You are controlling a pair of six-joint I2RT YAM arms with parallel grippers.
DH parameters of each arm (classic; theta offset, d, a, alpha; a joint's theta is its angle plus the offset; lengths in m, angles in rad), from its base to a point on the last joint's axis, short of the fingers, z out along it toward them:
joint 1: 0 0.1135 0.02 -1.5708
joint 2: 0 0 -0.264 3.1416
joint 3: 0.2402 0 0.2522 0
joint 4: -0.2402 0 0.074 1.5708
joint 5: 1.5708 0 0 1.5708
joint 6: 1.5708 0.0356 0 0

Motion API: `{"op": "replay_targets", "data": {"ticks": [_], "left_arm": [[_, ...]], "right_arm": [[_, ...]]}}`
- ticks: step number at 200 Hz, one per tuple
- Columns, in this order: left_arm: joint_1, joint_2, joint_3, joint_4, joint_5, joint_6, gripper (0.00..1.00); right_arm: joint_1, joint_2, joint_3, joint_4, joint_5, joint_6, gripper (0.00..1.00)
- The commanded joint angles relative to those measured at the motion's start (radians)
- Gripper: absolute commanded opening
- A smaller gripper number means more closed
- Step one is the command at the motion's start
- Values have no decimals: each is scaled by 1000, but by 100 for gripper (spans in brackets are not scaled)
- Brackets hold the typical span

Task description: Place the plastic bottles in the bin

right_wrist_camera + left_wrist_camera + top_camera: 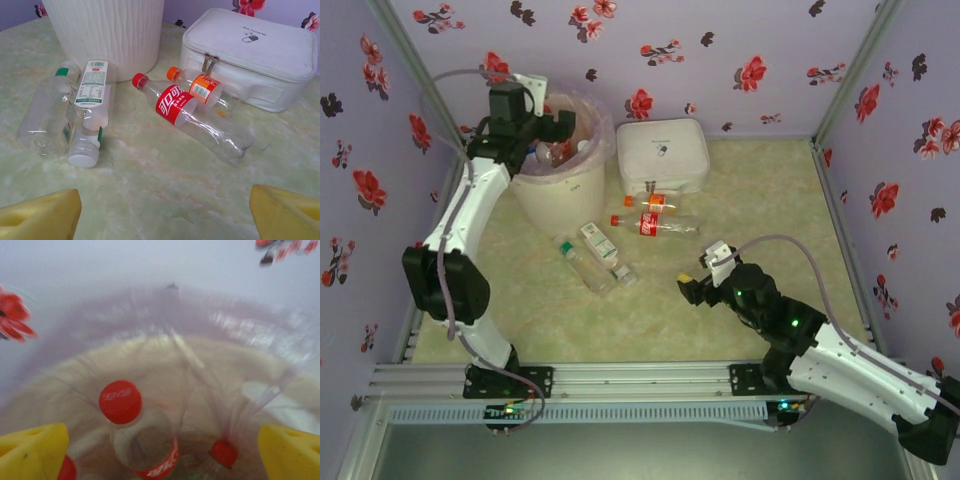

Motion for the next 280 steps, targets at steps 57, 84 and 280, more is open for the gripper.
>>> {"op": "replay_targets", "data": {"ticks": [57,84,280], "left_arm": [[257,-468,-271,-49,79,-416,85],[391,-644,-524,76,260,-655,66],[462,-573,-912,622,526,-1130,45]], "right_arm": [[2,8,-11,73,4,-15,88],[2,19,-2,70,-7,-22,88],[1,33,-4,76,-10,-26,88]]}}
